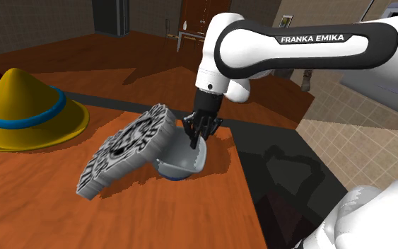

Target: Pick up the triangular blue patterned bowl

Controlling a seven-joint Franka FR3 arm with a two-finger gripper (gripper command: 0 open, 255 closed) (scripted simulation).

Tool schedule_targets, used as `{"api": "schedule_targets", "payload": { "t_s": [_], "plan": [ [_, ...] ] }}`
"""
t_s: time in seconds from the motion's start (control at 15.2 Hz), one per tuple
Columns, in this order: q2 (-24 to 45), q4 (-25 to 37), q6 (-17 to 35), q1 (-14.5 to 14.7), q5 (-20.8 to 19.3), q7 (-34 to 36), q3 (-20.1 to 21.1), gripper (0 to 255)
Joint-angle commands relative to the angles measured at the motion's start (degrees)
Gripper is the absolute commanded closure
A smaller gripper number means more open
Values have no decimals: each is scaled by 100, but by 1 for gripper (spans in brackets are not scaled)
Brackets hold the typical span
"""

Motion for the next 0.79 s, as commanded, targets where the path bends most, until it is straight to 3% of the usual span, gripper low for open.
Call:
{"api": "schedule_targets", "payload": {
  "t_s": [0.0,0.73],
  "plan": [
    [-5,152,-140,-4,-7,27,-8,255],
    [-18,838,-831,-23,-42,138,-53,255]
  ]
}}
